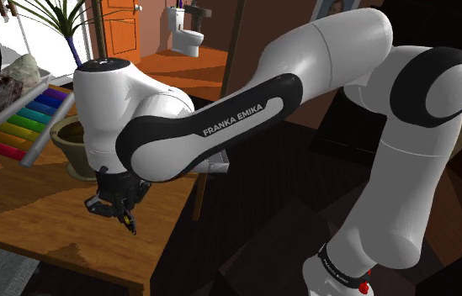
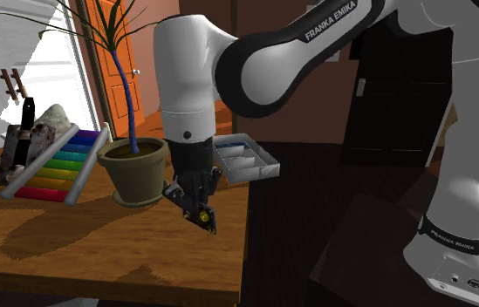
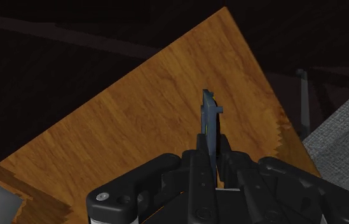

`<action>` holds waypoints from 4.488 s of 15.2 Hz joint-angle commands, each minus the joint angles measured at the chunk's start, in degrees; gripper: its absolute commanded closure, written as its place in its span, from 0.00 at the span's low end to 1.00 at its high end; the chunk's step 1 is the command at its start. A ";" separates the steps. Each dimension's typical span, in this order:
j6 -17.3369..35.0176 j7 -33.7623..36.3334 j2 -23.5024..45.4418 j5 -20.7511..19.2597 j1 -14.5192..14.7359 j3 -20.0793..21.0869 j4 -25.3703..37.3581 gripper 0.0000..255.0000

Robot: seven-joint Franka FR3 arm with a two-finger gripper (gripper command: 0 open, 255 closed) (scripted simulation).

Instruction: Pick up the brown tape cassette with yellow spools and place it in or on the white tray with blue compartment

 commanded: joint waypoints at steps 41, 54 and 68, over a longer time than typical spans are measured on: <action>1.95 -3.71 -12.56 5.20 -3.04 1.58 -8.16 1.00; 8.98 -0.66 -1.80 -4.15 -3.33 -2.53 -9.87 0.00; 12.30 1.02 1.14 -6.72 -2.57 -3.71 -10.81 1.00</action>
